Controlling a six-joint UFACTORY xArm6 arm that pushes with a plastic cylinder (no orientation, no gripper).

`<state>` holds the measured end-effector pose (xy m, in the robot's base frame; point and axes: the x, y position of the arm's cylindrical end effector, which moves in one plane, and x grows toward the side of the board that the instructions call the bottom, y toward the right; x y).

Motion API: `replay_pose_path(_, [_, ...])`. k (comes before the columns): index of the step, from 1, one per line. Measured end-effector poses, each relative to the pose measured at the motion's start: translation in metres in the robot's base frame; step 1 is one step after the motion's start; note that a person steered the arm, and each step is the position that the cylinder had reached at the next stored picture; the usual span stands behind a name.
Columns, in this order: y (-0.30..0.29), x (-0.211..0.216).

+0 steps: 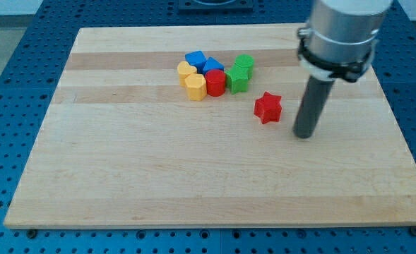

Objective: Move the red star towards the top

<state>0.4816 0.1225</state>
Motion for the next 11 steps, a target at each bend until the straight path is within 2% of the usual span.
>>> replay_pose_path(2, [-0.056, -0.007])
replay_pose_path(4, [-0.028, -0.038])
replay_pose_path(9, [0.029, -0.148])
replay_pose_path(11, [0.030, -0.183])
